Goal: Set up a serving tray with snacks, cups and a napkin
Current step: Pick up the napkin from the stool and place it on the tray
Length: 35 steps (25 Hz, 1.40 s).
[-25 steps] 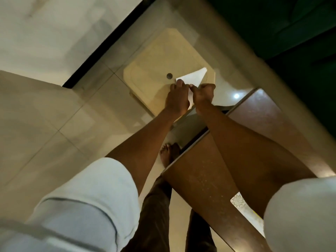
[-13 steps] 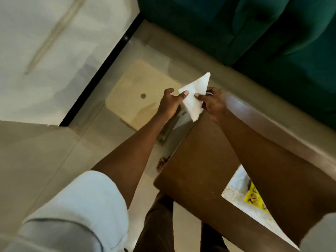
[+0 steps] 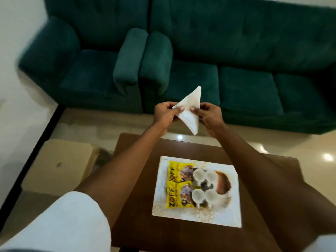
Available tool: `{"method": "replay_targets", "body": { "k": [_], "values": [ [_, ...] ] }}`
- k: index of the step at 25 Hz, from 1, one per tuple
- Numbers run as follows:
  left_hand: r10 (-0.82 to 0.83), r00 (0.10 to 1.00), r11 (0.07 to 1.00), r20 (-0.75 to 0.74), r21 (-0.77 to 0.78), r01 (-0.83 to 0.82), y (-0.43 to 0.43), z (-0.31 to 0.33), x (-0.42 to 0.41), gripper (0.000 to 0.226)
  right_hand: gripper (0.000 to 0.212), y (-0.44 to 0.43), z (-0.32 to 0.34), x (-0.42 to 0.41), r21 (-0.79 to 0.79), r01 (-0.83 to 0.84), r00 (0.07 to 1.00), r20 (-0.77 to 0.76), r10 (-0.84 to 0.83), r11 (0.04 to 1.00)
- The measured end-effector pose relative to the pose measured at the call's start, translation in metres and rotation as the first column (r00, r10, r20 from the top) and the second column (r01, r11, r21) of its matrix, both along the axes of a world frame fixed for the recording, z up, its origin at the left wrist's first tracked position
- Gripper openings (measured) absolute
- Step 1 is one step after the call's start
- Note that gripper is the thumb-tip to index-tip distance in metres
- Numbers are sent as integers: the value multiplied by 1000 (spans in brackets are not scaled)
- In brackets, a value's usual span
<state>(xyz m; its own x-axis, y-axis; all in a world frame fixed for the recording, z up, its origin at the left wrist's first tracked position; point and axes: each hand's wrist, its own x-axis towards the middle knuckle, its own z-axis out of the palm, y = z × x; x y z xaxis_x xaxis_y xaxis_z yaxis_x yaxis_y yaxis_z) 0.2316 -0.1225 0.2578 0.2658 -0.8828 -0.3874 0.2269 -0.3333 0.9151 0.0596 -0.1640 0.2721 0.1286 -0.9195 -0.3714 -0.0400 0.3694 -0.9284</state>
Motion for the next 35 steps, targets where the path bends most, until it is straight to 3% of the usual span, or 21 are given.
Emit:
{"method": "replay_targets", "body": {
  "k": [5,7,9,13,18,22,26,31,35],
  "values": [
    [-73,997,997,27,21,73,-14,1,-155,27,32,4,-4,-161,24,90,996,7,-90,996],
    [-87,996,994,28,64,85,-10,-14,-201,29,22,6,-19,-211,64,93,995,17,-95,994],
    [-109,994,986,27,130,105,-4,-37,-230,29,15,10,-45,-247,124,102,994,27,-107,987],
    [-128,988,958,89,268,100,32,-96,-251,28,31,46,-128,-294,251,114,993,-43,-107,961],
    [-166,972,890,166,449,75,91,-176,-249,33,25,125,-245,-316,371,232,948,-291,-125,899],
    [-196,958,876,210,477,74,125,-216,-258,27,26,161,-290,-306,374,322,862,-495,-106,870],
    [-292,895,877,336,468,110,156,-232,-270,21,25,171,-297,-281,320,304,821,-567,-76,898],
    [-351,863,864,363,481,149,167,-235,-277,22,32,169,-294,-273,368,260,799,-602,16,893],
    [-423,793,863,438,461,206,161,-234,-295,21,36,179,-288,-284,356,300,791,-611,-22,885]
  ]
}}
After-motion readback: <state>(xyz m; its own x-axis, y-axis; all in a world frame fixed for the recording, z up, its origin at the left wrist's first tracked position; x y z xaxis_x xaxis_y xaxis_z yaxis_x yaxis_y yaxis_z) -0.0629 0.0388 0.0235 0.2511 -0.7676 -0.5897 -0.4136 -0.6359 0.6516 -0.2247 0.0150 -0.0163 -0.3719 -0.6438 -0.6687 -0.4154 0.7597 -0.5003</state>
